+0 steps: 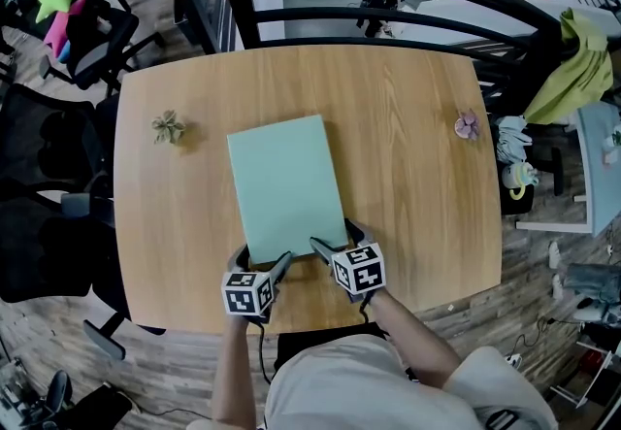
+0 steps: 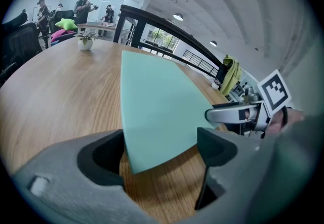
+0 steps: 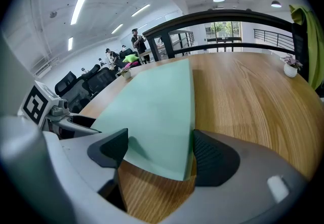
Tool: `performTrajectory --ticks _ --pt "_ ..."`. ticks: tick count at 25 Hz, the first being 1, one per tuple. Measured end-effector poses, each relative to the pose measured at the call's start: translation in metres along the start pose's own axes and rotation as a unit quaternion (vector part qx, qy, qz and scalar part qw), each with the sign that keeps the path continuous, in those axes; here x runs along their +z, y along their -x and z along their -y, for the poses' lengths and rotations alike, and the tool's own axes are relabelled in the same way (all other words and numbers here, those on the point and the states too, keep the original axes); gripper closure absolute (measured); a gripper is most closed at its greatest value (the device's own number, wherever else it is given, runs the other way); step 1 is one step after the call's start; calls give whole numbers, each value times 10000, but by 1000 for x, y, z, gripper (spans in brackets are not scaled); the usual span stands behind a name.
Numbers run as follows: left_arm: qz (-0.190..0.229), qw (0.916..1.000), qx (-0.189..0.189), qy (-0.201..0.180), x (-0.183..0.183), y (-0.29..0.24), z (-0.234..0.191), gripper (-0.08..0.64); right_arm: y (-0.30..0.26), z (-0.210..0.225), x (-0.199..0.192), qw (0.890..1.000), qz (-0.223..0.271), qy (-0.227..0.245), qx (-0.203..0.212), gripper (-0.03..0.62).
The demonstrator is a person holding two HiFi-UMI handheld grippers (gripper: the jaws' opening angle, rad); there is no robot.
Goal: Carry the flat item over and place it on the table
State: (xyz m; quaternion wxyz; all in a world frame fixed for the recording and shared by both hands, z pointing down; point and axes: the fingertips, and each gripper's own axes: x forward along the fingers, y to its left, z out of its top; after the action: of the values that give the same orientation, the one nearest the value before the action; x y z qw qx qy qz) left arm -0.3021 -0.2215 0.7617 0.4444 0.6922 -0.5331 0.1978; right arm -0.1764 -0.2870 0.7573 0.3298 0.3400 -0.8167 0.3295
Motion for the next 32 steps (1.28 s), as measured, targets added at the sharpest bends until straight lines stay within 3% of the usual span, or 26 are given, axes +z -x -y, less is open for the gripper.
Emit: performTrajectory --ticks 11,16,22,27,32 --pt "214 9998 0 21 1 1 -2 92 0 0 1 9999 165 -31 40 172" --pt "554 9983 166 57 11 9 -5 94 6 3 8 9992 356 145 -57 184" --pt "682 9966 447 -112 14 21 -6 97 19 3 13 9977 527 405 -124 202" --pt "810 9934 787 -222 12 38 -6 197 31 -4 9 9941 585 876 -249 293" --pt "920 9884 1112 -469 5 55 -2 326 44 -13 -2 9923 597 1057 -252 397"
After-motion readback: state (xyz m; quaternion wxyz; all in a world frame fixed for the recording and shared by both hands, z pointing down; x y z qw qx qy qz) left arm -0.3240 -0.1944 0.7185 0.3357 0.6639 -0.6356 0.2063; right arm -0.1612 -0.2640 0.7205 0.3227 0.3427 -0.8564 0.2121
